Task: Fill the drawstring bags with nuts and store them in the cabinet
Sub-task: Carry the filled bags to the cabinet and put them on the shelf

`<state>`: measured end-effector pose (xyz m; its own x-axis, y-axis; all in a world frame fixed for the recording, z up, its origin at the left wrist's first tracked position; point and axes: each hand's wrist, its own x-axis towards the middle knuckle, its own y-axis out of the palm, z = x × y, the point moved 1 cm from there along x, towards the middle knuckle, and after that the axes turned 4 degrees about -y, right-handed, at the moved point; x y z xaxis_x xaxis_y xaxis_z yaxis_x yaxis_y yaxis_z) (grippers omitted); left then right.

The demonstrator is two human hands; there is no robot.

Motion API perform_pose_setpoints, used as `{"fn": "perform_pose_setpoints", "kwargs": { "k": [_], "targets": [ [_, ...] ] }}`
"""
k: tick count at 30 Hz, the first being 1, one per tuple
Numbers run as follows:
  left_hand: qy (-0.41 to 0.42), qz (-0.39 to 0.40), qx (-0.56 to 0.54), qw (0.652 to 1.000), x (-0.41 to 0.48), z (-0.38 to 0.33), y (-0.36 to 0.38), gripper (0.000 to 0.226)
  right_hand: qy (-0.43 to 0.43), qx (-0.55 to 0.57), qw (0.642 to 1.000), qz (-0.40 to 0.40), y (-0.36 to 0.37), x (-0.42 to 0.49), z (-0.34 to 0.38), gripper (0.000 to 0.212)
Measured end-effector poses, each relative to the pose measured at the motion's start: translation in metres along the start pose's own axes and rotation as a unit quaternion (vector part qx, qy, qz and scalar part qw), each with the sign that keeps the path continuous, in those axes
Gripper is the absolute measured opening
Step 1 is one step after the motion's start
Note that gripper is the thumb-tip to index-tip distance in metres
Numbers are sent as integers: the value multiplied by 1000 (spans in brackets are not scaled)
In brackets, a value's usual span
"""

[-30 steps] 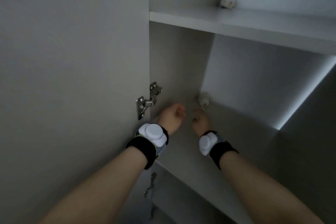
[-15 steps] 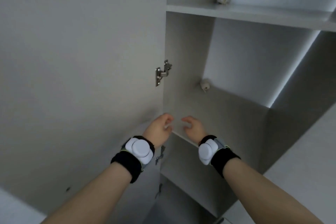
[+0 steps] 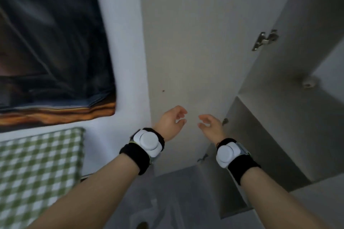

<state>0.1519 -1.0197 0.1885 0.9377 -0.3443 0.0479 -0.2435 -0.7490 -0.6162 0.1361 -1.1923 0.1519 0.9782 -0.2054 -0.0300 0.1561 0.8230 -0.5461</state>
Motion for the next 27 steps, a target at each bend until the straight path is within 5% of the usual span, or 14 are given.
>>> {"fn": "perform_pose_setpoints", "kwargs": {
  "k": [16,27],
  "targets": [
    [-283,-164,-85,941,-258,249,-209,10,-79,10,973,215,305,-98,143,26],
    [-520,-321,-141,779,-410,408,-320,8,20,28,909,416,555,-230,193,27]
  ]
}}
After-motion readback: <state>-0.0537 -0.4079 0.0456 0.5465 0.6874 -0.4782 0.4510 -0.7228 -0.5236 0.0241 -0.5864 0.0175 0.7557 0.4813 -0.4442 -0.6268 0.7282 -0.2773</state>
